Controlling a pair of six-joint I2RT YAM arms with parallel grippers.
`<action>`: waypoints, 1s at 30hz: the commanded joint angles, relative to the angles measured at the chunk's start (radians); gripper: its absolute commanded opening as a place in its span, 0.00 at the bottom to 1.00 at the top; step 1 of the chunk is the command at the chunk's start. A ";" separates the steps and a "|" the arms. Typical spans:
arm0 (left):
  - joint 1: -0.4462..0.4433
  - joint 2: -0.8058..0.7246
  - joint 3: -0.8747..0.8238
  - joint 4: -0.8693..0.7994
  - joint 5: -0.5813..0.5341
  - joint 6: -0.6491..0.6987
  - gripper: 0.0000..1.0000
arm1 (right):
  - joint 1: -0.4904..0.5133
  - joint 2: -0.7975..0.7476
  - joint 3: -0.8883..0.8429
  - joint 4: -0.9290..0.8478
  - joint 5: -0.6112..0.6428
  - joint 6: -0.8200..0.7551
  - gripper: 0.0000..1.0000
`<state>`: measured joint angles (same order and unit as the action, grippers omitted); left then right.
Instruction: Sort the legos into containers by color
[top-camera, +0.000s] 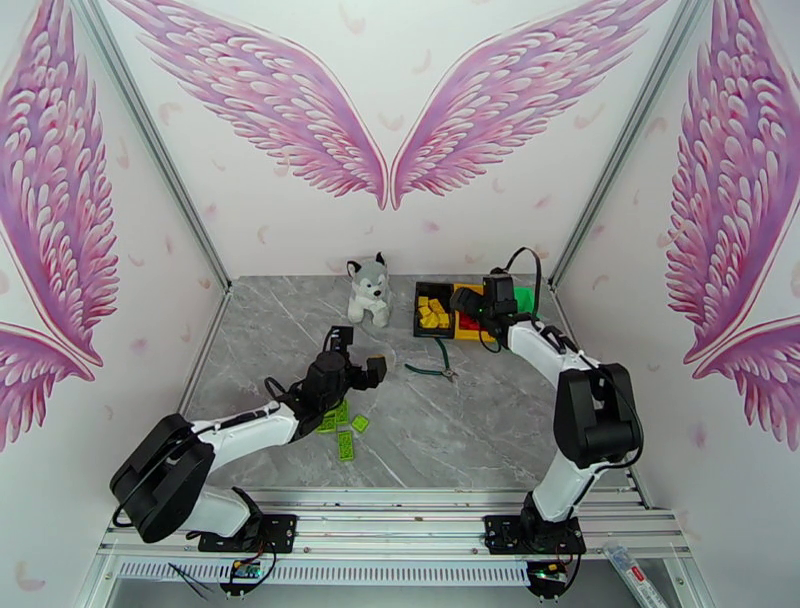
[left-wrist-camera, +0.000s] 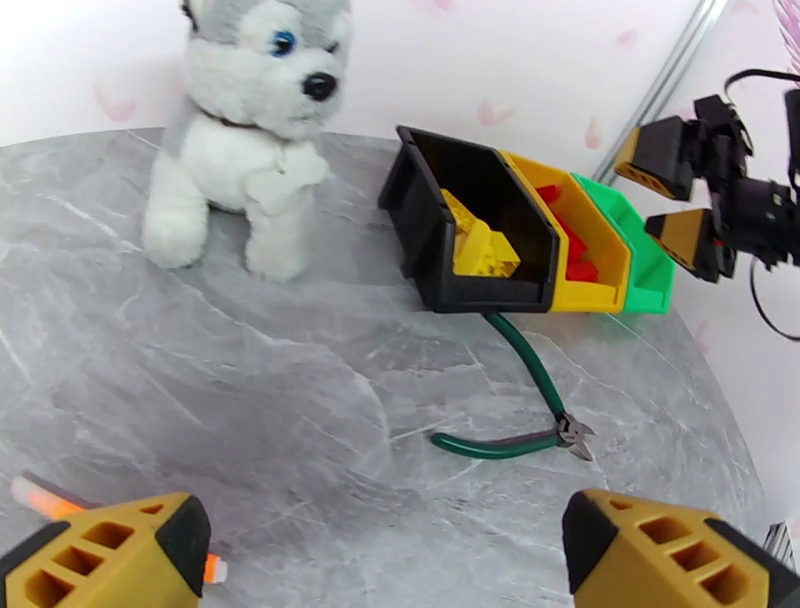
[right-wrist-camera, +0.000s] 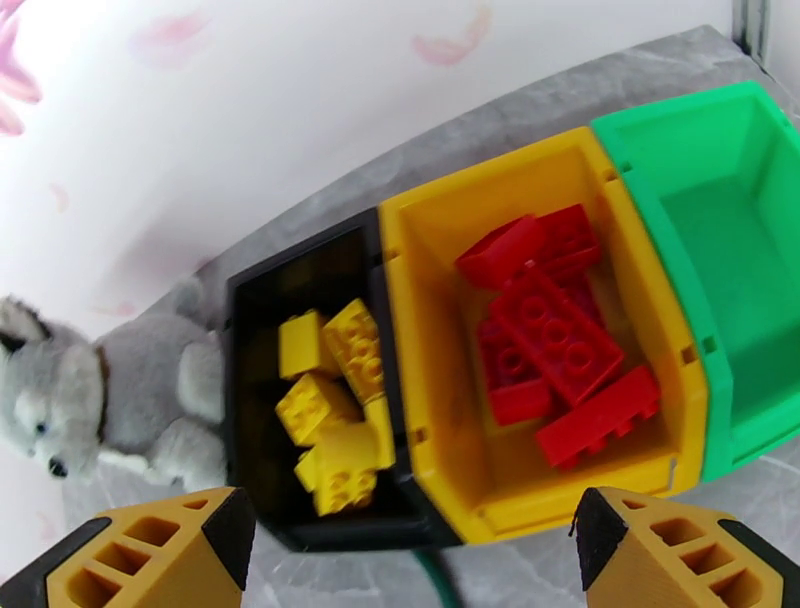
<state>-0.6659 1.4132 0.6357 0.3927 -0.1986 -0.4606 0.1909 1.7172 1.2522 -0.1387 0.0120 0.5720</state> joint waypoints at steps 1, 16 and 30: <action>0.018 -0.045 -0.041 -0.051 -0.062 -0.010 0.99 | 0.074 -0.058 -0.051 0.048 -0.028 -0.054 0.92; 0.161 -0.206 -0.226 -0.110 -0.087 -0.133 0.99 | 0.490 -0.031 -0.168 -0.018 -0.045 -0.219 0.87; 0.338 -0.249 -0.314 -0.064 0.011 -0.194 0.99 | 0.834 0.024 -0.253 -0.008 -0.036 -0.001 0.78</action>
<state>-0.3508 1.1786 0.3363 0.3058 -0.2272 -0.6346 0.9707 1.7042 0.9997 -0.1444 -0.0235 0.4953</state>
